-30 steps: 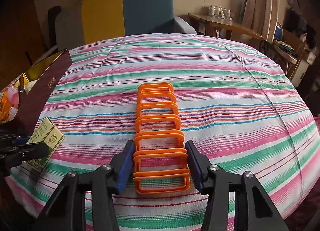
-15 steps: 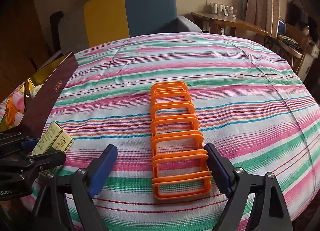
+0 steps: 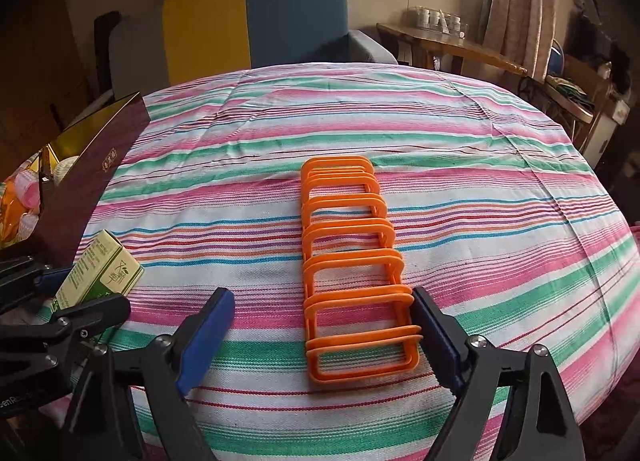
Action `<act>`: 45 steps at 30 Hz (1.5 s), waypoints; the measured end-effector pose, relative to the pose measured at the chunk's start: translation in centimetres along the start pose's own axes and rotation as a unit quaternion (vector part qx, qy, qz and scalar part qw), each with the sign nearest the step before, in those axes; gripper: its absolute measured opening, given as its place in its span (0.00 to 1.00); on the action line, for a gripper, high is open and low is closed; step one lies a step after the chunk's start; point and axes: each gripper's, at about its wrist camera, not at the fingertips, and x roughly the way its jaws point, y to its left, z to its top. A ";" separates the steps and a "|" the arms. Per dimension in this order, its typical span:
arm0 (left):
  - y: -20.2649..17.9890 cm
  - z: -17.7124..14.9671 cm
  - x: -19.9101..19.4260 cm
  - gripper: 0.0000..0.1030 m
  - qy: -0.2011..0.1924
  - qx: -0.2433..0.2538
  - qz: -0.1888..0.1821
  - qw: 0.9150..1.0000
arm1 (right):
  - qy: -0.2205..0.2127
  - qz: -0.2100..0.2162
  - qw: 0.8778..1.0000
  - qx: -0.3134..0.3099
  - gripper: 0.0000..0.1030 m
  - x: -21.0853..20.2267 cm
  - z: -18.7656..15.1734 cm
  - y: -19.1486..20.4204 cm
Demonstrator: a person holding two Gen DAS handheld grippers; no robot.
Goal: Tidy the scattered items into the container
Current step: 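Lift green box and orange rack and carry toward gold tray with both grippers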
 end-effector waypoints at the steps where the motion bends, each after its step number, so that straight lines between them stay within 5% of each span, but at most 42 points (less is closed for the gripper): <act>1: 0.1 -0.1 -0.1 0.29 0.000 0.000 -0.003 1.000 | -0.001 -0.003 1.000 0.001 0.69 -0.1 0.0 -0.1; 5: 0.3 -0.4 -0.4 0.29 -0.001 -0.004 -0.012 1.000 | -0.003 -0.003 1.000 0.005 0.48 -0.7 -0.2 -0.5; 17: 1.3 -0.7 -1.2 0.36 0.000 -0.027 -0.067 0.997 | -0.002 0.026 0.999 0.031 0.54 -2.1 -1.2 -1.8; 23: 1.0 -0.1 -0.5 0.36 0.008 -0.017 -0.065 0.998 | -0.003 0.028 0.999 0.035 0.58 -1.4 -0.5 -1.9; 30: 0.9 0.0 -0.3 0.30 0.006 -0.017 -0.066 0.998 | -0.004 -0.006 1.000 0.004 0.49 -0.5 0.0 -1.0; 33: 1.2 -0.2 -0.5 0.29 0.008 -0.031 -0.087 0.996 | -0.002 0.006 1.000 0.023 0.49 -0.8 -0.1 -1.4; 45: 1.9 -1.1 -2.0 0.29 -0.009 -0.040 -0.071 0.997 | 0.001 0.071 0.996 0.053 0.49 -2.1 -0.6 0.2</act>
